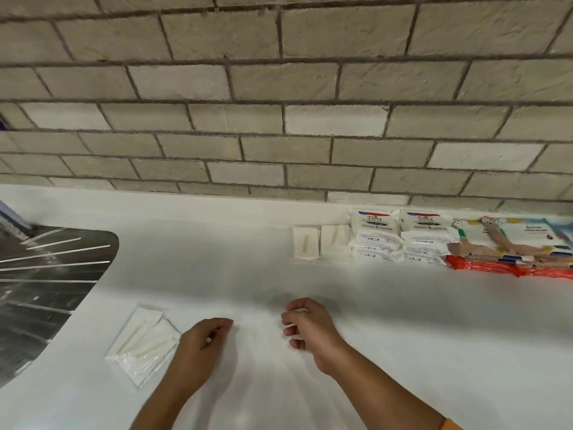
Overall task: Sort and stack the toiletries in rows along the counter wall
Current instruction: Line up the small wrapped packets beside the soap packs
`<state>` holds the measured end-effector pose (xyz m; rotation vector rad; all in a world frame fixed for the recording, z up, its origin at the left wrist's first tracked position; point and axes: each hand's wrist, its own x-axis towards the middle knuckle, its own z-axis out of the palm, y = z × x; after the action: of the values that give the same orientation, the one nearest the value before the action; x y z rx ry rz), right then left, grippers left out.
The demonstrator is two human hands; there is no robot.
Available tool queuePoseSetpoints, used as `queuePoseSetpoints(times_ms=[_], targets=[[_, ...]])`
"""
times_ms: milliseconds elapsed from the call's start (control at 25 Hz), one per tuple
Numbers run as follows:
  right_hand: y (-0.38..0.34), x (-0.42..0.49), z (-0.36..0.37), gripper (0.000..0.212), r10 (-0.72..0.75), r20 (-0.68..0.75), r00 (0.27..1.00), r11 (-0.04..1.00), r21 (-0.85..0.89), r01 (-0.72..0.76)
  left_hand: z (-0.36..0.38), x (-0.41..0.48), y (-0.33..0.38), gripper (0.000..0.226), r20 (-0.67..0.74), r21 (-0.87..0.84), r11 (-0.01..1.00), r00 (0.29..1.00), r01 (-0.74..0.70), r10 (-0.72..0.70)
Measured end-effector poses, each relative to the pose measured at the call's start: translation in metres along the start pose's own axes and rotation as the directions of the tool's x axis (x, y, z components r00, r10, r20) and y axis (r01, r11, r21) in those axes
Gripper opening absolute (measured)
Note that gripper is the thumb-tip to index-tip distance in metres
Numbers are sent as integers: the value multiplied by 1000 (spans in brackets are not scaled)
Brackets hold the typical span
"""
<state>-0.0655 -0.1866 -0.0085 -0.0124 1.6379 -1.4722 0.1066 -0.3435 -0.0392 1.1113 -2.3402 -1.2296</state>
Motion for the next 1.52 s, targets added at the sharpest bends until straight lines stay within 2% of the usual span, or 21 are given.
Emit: queuePoseSetpoints(times_ms=[120, 200, 240, 360, 440, 520, 600, 720, 800, 840, 920, 1000, 1080, 1200, 1320, 1400, 1480, 1520], targets=[[5, -10, 5, 19, 24, 44, 999, 999, -47, -21, -42, 1, -33, 32, -77, 199, 979, 997, 32, -17], [8, -15, 8, 23, 33, 71, 997, 996, -81, -28, -67, 12, -59, 30, -183, 366, 921, 981, 132, -68], [9, -17, 10, 24, 36, 80, 996, 995, -100, -28, -77, 19, -69, 42, -225, 446, 869, 966, 216, -124], [11, -21, 13, 25, 46, 102, 994, 988, -149, -30, -92, 33, -85, 84, -292, 493, 707, 862, 507, -414], [12, -23, 13, 26, 50, 113, 992, 986, -161, -32, -98, 42, -89, 94, -274, 525, 642, 825, 559, -494], [12, -25, 12, 27, 52, 114, 992, 984, -175, -31, -96, 48, -86, 101, -236, 517, 656, 828, 550, -509], [14, -25, 11, 26, 57, 112, 992, 981, -189, -35, -86, 45, -74, 87, -178, 434, 732, 846, 526, -502], [19, -24, 10, 24, 87, 135, 987, 978, -201, -58, -65, 28, -47, 42, -74, 479, 778, 902, 405, -424], [23, -24, 9, 21, 122, 158, 980, 971, -223, -85, -47, 16, -29, 31, -76, 482, 812, 939, 329, -336], [26, -24, 9, 20, 139, 168, 976, 966, -238, -97, -38, 10, -21, 29, -99, 425, 852, 951, 307, -293], [32, -25, 10, 24, 164, 196, 967, 959, -263, -109, -18, 0, -8, 28, -94, 118, 946, 952, 302, -292], [35, -26, 13, 28, 174, 225, 959, 951, -290, -104, 4, -7, 6, 28, 15, -184, 936, 953, 301, -303], [37, -26, 18, 22, 135, 234, 963, 965, -250, -74, 22, -6, 20, 32, 84, -354, 888, 956, 294, -283], [36, -21, 20, 14, 15, 112, 994, 996, -85, -5, 40, 0, 42, 23, 80, -461, 845, 961, 271, -265], [31, -10, 13, 13, -28, -2, 1000, 999, 27, 28, 48, 8, 56, 13, 108, -558, 768, 945, 314, -308], [25, -4, 6, 13, -38, -39, 999, 996, 79, 41, 54, 16, 61, 26, 135, -606, 734, 949, 308, -286], [18, 1, 0, 10, -48, -69, 996, 992, 114, 56, 61, 25, 65, 40, 135, -584, 762, 959, 280, -249], [15, 5, -4, 9, -60, -88, 994, 990, 121, 70, 65, 29, 68, 40, 126, -579, 772, 964, 262, -233]])
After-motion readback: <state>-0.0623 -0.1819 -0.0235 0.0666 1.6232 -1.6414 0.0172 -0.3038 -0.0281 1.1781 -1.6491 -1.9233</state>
